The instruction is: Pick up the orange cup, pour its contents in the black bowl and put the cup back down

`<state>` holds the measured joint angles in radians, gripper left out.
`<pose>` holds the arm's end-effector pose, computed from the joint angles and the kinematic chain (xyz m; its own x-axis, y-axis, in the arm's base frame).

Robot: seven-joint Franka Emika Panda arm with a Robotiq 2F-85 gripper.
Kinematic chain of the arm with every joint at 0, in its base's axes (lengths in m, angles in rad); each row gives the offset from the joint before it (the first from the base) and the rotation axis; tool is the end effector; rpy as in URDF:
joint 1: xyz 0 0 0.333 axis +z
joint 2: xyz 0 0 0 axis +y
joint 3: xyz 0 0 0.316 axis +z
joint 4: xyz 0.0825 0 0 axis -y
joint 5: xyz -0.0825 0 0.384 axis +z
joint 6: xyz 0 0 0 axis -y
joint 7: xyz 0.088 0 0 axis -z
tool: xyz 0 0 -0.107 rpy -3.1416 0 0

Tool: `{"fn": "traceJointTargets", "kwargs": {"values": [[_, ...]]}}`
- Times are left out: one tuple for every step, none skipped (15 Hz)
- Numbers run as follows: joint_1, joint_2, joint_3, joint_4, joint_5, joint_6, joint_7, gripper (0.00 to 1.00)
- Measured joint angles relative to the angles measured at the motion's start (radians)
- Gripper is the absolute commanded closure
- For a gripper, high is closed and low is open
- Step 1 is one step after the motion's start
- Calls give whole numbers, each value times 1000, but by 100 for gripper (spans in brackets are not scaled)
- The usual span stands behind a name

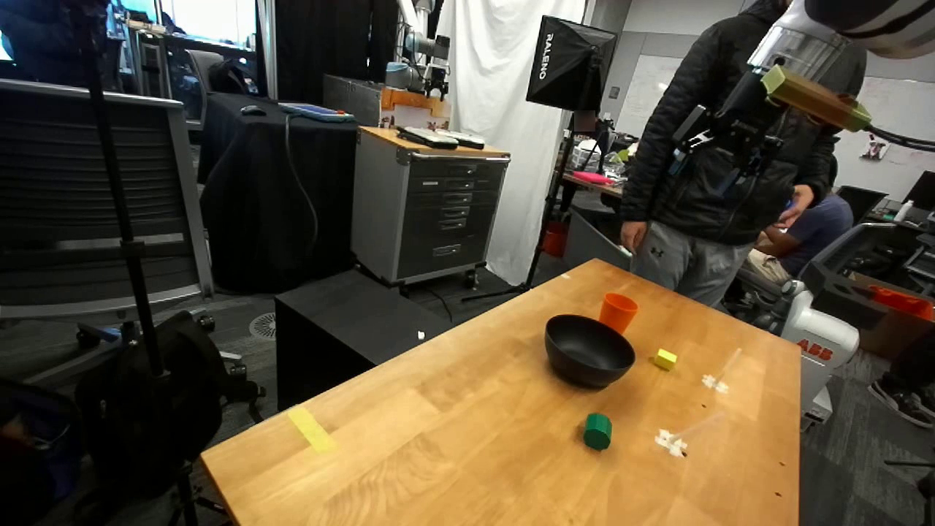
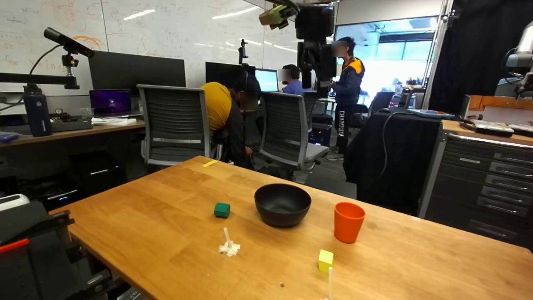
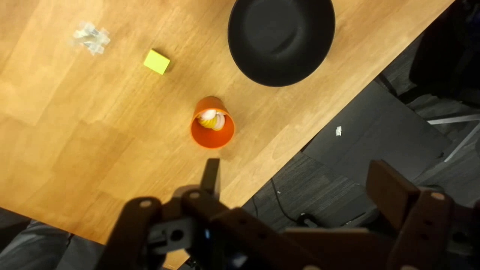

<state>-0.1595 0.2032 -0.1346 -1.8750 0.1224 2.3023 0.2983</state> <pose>0.6047 -0.1760 0.4278 0.7687 -0.6113 0.1885 -0.5947 -0.7914 -0.1415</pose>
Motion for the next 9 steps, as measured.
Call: {"fn": "traceJointTargets", "kwargs": {"values": [[-5, 15, -4, 8, 7, 0, 0, 0], [-11, 28, -7, 15, 13, 0, 0, 0], [-16, 40, -11, 22, 18, 0, 0, 0], [-20, 51, -13, 29, 22, 0, 1, 0], [-25, 62, -16, 35, 26, 0, 2, 0], [-28, 71, -19, 40, 33, 0, 3, 0], [-33, 81, -21, 46, 42, 0, 3, 0], [-37, 91, -23, 52, 50, 0, 4, 0], [-41, 102, -25, 58, 56, 0, 5, 0]]}}
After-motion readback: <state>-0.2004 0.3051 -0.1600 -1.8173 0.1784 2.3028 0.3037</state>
